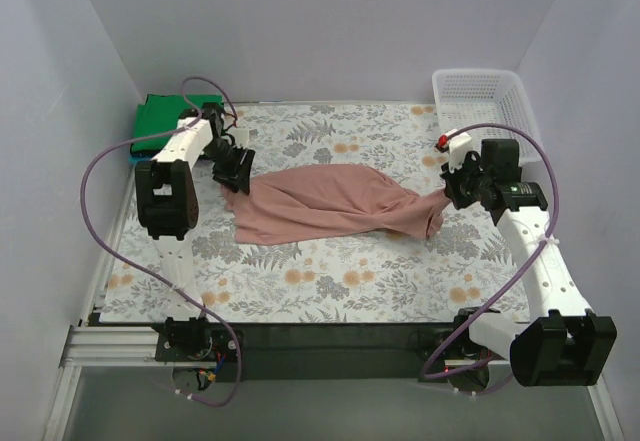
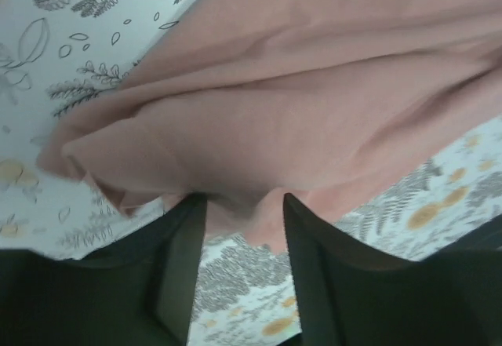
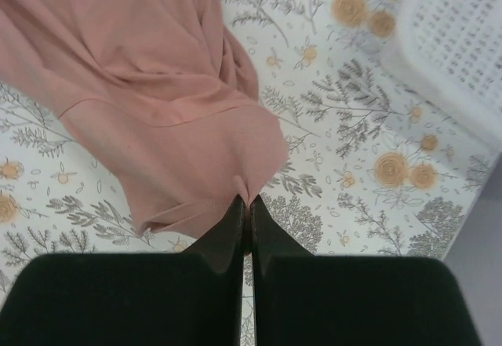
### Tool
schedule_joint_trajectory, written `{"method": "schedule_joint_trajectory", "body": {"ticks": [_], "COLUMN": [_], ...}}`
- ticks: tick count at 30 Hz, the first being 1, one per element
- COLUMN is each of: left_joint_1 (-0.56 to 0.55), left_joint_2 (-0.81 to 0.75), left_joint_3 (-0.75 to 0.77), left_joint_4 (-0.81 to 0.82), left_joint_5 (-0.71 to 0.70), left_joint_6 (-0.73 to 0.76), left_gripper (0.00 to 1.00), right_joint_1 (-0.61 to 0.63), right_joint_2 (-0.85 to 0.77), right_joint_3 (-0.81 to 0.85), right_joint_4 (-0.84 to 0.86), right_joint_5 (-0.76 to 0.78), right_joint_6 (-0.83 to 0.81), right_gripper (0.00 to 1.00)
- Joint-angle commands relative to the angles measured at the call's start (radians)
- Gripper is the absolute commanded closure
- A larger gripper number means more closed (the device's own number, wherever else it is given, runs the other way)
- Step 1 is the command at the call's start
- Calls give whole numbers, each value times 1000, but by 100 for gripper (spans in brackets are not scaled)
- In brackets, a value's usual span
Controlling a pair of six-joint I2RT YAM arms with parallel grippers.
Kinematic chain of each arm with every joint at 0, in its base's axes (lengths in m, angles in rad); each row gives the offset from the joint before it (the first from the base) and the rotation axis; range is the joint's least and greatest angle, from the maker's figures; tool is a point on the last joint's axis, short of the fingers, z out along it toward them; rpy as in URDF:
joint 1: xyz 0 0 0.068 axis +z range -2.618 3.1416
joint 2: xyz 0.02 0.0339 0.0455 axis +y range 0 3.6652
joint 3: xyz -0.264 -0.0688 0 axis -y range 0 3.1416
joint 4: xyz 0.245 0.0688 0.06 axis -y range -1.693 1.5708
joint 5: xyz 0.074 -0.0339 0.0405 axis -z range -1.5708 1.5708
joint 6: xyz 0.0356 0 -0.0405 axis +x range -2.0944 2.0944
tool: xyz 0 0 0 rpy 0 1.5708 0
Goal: Fold and stack the t-shirts
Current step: Flatten the tshirt out
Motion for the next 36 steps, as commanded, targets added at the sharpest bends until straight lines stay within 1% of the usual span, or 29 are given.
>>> {"method": "schedule_joint_trajectory", "body": {"ticks": [1,4,5,7,8,10,11,14,15,16,21,29,36], "left_joint_1": [3,6,6,6,6,6,6,6,6,6,6,6,5], "left_joint_2": [-37,-159,-237,-316,-381,-441,-492,-557,-561,-564,-545,-502,-456], "left_joint_3": [-55,-129,-194,-265,-342,-422,-500,-618,-678,-700,-787,-835,-830], "left_joint_4": [63,141,160,196,201,203,204,220,224,241,284,338,362], "left_joint_5": [-26,-12,-9,-7,-7,-7,-6,5,10,13,10,-12,-6], "left_joint_6": [-20,-24,-30,-35,-49,-52,-57,-84,-98,-106,-139,-172,-193], "left_gripper": [53,50,50,50,50,52,53,56,57,58,58,63,69], "right_joint_1": [4,10,12,12,13,14,15,17,18,18,17,17,17], "right_joint_2": [-16,-23,-28,-36,-42,-45,-50,-59,-59,-59,-48,-40,-40], "right_joint_3": [-25,-88,-103,-140,-148,-160,-161,-166,-168,-166,-154,-143,-143], "right_joint_4": [9,-12,-14,-12,-11,-12,-15,-17,-17,-20,-28,-28,-29], "right_joint_5": [-33,-24,-21,-15,-14,-7,-6,0,2,2,5,0,3], "right_joint_6": [-60,-75,-78,-78,-77,-66,-65,-68,-68,-68,-68,-65,-65], "right_gripper": [99,99,99,99,99,99,99,99,99,99,99,99,99]}}
